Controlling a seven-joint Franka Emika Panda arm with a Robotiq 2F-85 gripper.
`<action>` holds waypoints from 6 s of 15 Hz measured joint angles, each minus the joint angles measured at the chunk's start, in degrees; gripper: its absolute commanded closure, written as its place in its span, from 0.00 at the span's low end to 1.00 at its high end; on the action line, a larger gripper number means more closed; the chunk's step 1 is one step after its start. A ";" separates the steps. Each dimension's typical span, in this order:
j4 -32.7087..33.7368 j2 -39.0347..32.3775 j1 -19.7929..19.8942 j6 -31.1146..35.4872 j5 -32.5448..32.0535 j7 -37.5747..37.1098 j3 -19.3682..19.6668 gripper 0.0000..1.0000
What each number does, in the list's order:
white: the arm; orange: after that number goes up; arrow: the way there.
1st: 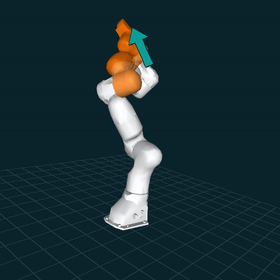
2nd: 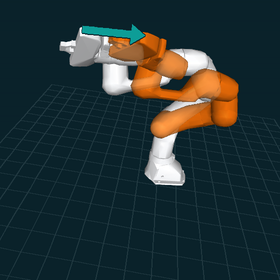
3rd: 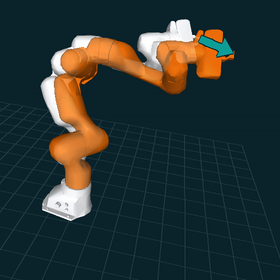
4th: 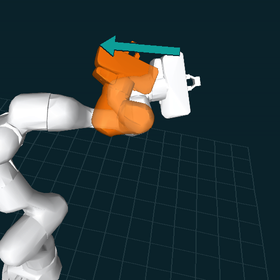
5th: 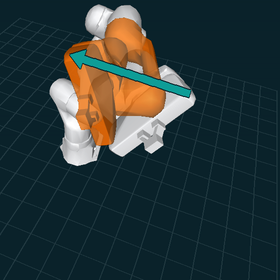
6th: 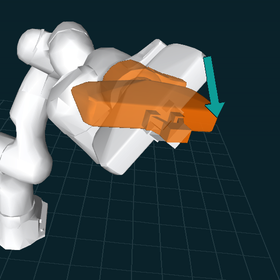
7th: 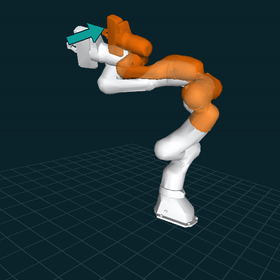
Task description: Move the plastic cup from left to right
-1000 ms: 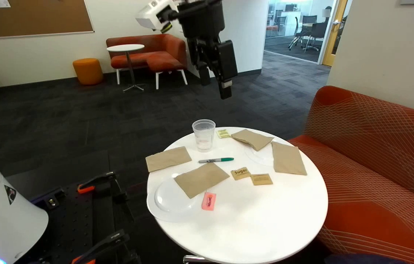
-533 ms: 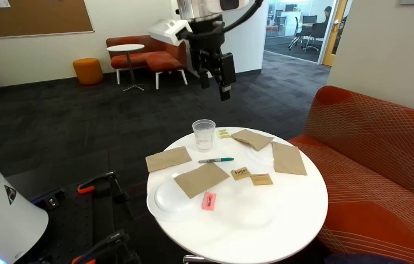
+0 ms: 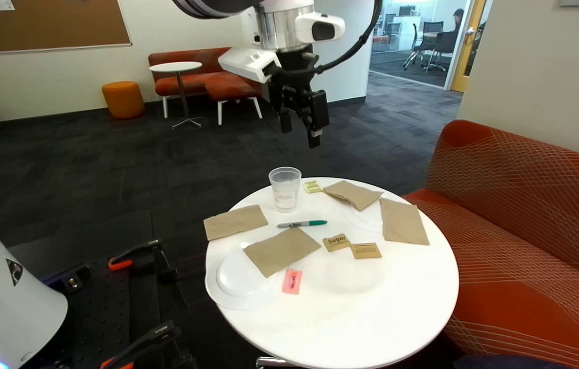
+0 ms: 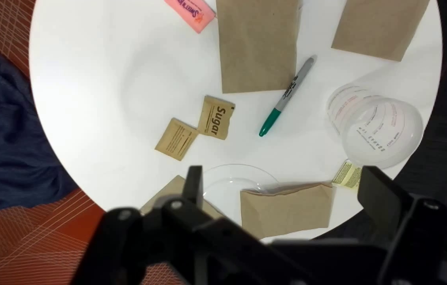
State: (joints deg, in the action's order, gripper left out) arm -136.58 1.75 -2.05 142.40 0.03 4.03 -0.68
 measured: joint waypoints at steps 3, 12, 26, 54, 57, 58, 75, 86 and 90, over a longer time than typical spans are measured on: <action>0.51 -1.96 -0.29 1.34 0.00 -0.13 -1.21 0.00; 1.59 -7.77 -2.54 4.97 -0.54 -5.18 -3.29 0.00; 7.71 -20.40 -6.83 10.25 -4.22 -13.76 -2.90 0.00; 17.68 -35.20 -9.04 10.17 -4.24 -14.51 -0.60 0.32; 17.96 -35.84 -9.04 10.17 -4.24 -14.51 -0.60 0.55; 18.08 -36.03 -9.04 10.15 -4.24 -14.51 -0.59 0.65; 19.39 -35.32 -9.51 9.65 -4.20 -14.51 -0.17 0.99; 16.97 -22.76 -5.27 9.64 -2.90 -14.51 0.81 0.99; 16.86 -20.15 -2.49 9.62 -2.94 -14.37 2.37 0.99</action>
State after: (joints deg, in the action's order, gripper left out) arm -119.72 -18.39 -4.54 152.01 -2.91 -10.34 1.70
